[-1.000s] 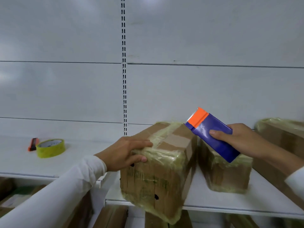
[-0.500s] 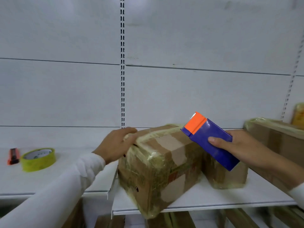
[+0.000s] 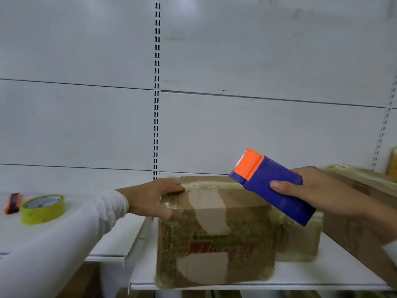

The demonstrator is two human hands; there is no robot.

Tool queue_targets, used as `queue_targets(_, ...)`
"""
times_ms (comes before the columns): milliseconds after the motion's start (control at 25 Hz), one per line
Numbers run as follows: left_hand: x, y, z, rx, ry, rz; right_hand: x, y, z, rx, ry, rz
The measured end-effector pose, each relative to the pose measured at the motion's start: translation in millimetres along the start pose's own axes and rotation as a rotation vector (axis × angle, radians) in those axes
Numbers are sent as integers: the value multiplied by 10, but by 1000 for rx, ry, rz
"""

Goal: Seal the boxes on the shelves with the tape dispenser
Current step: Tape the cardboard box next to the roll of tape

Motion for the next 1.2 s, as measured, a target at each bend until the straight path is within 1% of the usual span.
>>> queue_targets(160,-79,24,102,-21,86,69,-99,-40,-47,-1,35,125)
queue_targets(280,-69,8,124,-28,115,105,-183,-19,-41,14,78,163)
queue_targets(360,-41,13,106,-34,119,86,-250,2,-3,34,107,173)
queue_targets(400,-39,50,42,-6,97,27,-282,-22,35,38,124,190)
queue_targets(440,-47,122,-58,57,52,-76,-314,-59,80,42,142,208)
queue_targets(520,-58,286,-271,307,-60,-313,-381,-158,187,49,180,234)
queue_targets(560,-68,314,-345,455,-94,-372,-409,-213,244,48,200,245)
queue_targets(600,-88,297,-398,580,-106,-379,-438,-276,294,44,218,256)
queue_targets(640,-117,255,-431,664,-106,-353,-466,-326,332,39,233,263)
queue_targets(760,-147,166,-488,732,-138,-268,-528,-430,397,20,259,275)
queue_targets(840,-145,198,-482,806,-164,-272,-558,-471,414,4,272,281)
queue_targets(960,-138,245,-424,1000,-155,-299,-599,-493,429,8,290,285)
queue_targets(1080,-125,257,-457,954,-199,-285,-627,-505,445,10,295,287)
queue_targets(1200,-114,284,-436,938,-205,-349,-646,-527,477,13,307,291)
Point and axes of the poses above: each hand's wrist, its own x-axis away from the middle knuckle, its own y-axis out of the back of the hand, z = x × y, the point moved 9 cm from there along -x, towards the middle knuckle, and after that the axes turned 8 degrees about x, right-handed, at the moved point
